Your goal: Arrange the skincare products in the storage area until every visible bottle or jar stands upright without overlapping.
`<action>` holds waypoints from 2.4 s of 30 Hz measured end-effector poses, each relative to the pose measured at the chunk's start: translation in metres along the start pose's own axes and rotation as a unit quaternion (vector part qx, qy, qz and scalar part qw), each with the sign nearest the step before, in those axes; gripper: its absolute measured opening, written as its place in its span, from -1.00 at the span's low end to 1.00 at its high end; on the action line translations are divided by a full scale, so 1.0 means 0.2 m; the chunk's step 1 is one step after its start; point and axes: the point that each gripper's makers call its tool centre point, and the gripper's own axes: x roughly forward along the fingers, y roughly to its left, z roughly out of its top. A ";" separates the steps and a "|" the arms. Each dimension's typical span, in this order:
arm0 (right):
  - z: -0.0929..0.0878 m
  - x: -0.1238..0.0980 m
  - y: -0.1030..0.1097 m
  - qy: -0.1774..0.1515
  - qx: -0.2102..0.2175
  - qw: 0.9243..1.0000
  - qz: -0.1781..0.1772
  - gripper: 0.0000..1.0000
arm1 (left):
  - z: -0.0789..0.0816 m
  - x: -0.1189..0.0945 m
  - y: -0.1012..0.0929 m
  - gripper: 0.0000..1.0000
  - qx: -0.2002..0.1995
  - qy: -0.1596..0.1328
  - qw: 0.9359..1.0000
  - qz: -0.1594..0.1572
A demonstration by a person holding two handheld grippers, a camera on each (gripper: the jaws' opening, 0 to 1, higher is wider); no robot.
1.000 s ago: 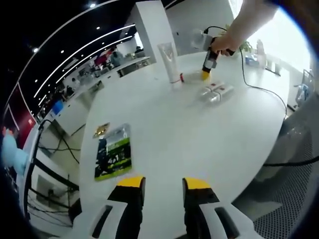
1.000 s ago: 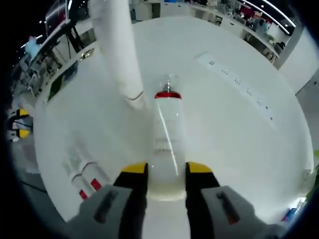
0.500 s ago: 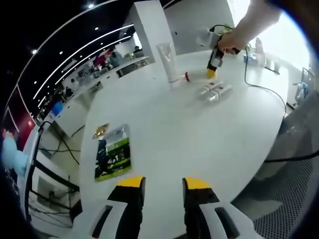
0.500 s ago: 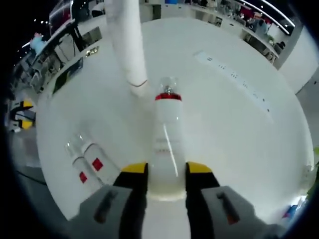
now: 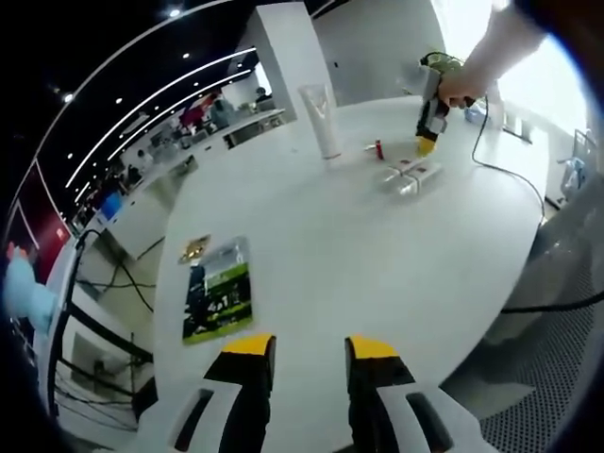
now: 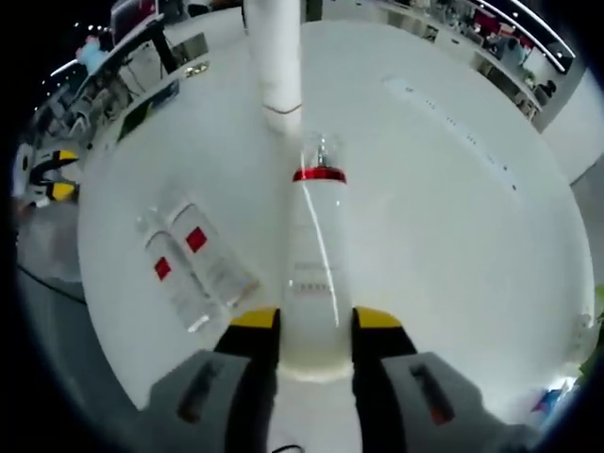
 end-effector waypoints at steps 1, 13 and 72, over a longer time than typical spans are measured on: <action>-0.01 0.00 0.00 0.001 -0.002 1.000 0.002 -0.43 | 0.00 0.00 0.00 -0.38 0.000 0.001 1.000 -0.001; -0.08 0.02 0.02 0.011 0.005 1.000 0.016 -0.41 | 0.00 0.00 0.00 -0.42 0.001 0.002 1.000 -0.001; 0.15 -0.23 0.00 -0.134 0.051 0.990 0.003 -0.46 | -0.03 0.01 -0.04 -0.44 0.014 0.019 1.000 -0.020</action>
